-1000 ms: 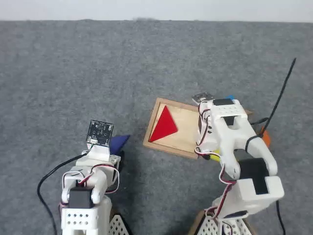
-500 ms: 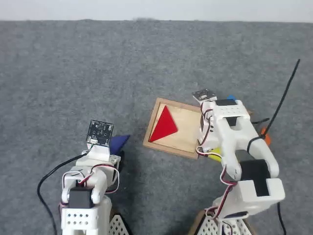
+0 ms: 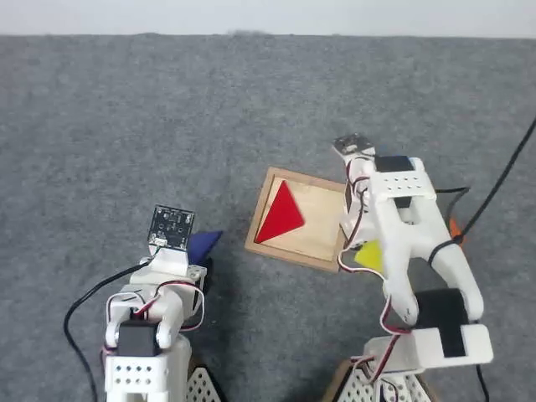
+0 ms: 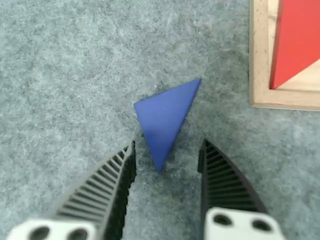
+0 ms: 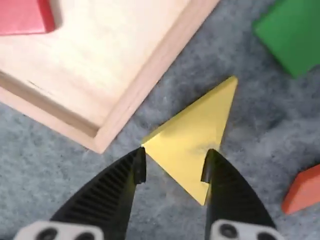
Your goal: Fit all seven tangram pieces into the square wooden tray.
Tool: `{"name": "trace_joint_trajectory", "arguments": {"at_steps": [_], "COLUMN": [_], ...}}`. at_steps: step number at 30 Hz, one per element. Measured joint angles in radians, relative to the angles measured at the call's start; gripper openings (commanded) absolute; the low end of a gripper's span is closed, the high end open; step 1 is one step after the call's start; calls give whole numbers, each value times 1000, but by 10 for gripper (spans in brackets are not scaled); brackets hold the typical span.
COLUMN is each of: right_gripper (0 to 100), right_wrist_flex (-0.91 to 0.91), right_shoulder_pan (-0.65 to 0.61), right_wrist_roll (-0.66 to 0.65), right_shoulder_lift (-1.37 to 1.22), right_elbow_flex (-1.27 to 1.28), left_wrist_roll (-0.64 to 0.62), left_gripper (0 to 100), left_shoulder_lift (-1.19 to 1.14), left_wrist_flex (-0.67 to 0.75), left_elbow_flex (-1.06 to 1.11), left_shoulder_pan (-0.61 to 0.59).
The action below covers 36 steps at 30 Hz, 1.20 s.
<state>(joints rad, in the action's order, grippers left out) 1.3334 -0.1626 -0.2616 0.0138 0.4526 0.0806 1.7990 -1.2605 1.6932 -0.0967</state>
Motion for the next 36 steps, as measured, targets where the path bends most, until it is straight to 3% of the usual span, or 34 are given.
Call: {"name": "trace_joint_trajectory", "arguments": {"at_steps": [9,36], "right_gripper": [346,347], "right_wrist_flex": [-17,-157], "right_shoulder_pan": [-2,5], "right_wrist_roll": [21,32], "right_shoulder_lift": [0,-147], "right_elbow_flex": [72,107], "left_wrist_roll": [0,0], "left_gripper": [200,200], "left_shoulder_lift": [0,0], "left_wrist_flex": [0,0], "left_elbow_flex": [0,0], "left_shoulder_pan": [0,0]}}
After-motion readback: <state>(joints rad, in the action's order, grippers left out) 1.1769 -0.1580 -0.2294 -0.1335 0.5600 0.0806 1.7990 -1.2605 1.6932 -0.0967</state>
